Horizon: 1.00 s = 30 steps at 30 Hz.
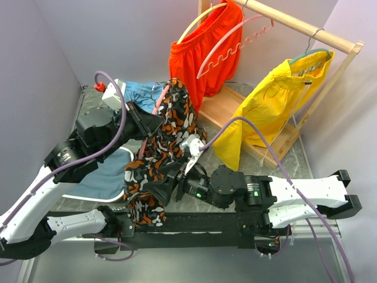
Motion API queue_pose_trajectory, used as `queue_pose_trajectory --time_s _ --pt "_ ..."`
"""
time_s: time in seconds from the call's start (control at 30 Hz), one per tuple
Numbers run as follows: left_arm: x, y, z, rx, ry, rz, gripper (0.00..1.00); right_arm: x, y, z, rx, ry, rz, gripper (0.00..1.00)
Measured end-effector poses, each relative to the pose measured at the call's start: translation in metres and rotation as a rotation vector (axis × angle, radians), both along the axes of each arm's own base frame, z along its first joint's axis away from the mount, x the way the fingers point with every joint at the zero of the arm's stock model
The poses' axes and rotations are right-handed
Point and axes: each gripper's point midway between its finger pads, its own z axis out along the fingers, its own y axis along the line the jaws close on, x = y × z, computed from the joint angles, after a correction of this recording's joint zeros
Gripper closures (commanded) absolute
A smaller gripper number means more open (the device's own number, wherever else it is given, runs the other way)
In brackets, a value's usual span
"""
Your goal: Place the shorts on the hanger
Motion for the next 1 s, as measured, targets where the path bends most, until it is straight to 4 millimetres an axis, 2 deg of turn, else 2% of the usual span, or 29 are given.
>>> queue_pose_trajectory --time_s 0.13,0.3,0.47,0.6,0.73,0.87,0.9,1.0 --pt "0.007 -0.003 -0.008 -0.008 0.005 0.023 0.99 0.004 0.007 -0.002 0.000 0.019 -0.026 0.25" --pt "0.011 -0.007 -0.009 -0.034 0.002 0.035 0.99 0.018 0.013 -0.005 0.003 0.051 -0.070 0.23" --pt "0.006 -0.017 -0.006 -0.046 -0.012 0.022 0.99 0.038 0.015 -0.010 0.000 0.074 -0.105 0.23" --pt "0.003 -0.027 -0.004 -0.059 -0.023 0.011 0.99 0.044 0.015 -0.011 0.021 0.082 -0.101 0.24" --pt "0.001 -0.034 -0.011 -0.049 -0.018 0.014 0.99 0.046 0.018 -0.019 0.029 0.096 -0.077 0.27" --pt "0.003 -0.041 -0.016 -0.035 -0.019 0.023 0.99 0.047 0.017 -0.027 0.036 0.120 -0.040 0.38" --pt "0.004 -0.044 -0.017 -0.032 -0.018 0.024 0.99 0.047 0.016 -0.027 0.042 0.124 -0.029 0.44" --pt "0.006 -0.051 -0.020 -0.024 -0.016 0.018 0.99 0.045 0.015 -0.027 0.052 0.133 -0.008 0.69"
